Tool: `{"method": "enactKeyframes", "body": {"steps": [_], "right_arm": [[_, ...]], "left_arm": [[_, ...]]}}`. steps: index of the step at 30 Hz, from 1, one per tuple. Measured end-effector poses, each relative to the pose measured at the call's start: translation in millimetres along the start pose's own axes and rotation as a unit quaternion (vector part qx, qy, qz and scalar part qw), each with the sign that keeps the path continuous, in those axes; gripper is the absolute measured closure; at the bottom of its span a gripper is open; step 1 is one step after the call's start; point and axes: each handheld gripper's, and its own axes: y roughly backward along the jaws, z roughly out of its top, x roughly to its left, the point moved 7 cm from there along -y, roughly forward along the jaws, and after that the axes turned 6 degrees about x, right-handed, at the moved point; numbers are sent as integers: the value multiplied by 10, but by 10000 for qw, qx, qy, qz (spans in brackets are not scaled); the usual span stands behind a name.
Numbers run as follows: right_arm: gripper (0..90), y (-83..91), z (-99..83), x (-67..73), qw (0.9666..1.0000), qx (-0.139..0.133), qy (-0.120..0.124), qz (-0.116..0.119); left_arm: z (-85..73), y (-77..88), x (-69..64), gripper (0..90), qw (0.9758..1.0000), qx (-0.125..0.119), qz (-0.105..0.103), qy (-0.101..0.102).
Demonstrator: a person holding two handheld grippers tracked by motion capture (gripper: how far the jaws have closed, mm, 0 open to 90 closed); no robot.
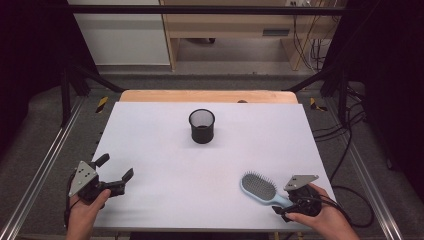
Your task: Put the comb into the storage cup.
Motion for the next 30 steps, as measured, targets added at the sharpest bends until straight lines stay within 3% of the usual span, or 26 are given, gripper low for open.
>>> {"method": "enactKeyframes", "body": {"steps": [3, 11, 22, 30], "right_arm": [[185, -29, 4, 8, 9999, 110, 36, 76], [395, -129, -13, 10, 9986, 473, 187, 114], [600, -136, 6, 0, 9978, 566, 321, 128], [672, -141, 9, 14, 9974, 639, 295, 139]], "left_arm": [[-1, -2, -1, 15, 10000, 8, -4, -4], [-2, 2, 4, 15, 10000, 5, 2, 8], [-1, 0, -1, 15, 10000, 12, -2, -1], [0, -1, -2, 15, 10000, 14, -15, 0]]}}
